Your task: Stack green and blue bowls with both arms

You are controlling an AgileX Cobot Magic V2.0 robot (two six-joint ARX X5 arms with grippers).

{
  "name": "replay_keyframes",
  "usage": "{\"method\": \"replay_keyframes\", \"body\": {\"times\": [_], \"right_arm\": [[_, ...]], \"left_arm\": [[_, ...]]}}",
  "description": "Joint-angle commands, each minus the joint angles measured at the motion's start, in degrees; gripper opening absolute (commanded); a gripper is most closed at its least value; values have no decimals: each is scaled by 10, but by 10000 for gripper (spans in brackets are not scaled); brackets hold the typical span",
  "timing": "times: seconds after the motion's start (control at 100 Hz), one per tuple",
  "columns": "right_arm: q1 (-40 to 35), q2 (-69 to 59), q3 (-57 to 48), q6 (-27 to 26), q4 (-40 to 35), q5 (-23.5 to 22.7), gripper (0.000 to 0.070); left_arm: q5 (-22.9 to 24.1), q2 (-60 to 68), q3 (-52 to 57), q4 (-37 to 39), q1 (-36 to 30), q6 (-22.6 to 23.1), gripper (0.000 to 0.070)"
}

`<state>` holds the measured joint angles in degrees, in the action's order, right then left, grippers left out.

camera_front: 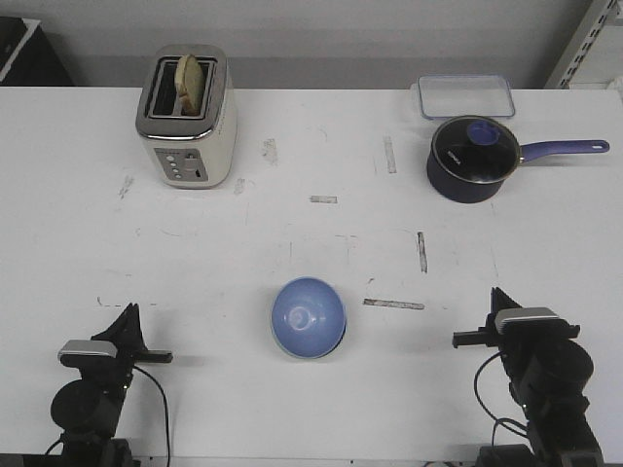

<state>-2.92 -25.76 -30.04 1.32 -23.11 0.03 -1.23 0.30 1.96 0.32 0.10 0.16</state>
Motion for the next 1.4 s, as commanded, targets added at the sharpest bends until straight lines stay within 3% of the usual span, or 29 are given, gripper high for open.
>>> {"method": "replay_keyframes", "body": {"times": [0.0, 0.76, 0.9, 1.12, 1.39], "right_arm": [[-1, -1, -7, 4, 9, 0, 0], [-1, -1, -7, 4, 9, 0, 0], [7, 13, 3, 21, 35, 6, 0], [44, 71, 89, 17, 122, 4, 0], [51, 195, 221, 10, 147, -1, 0]], "left_arm": [[2, -1, -13, 7, 0, -5, 1], [2, -1, -12, 12, 0, -5, 1], [2, -1, -12, 12, 0, -5, 1], [2, -1, -12, 12, 0, -5, 1], [2, -1, -12, 12, 0, -5, 1]]}}
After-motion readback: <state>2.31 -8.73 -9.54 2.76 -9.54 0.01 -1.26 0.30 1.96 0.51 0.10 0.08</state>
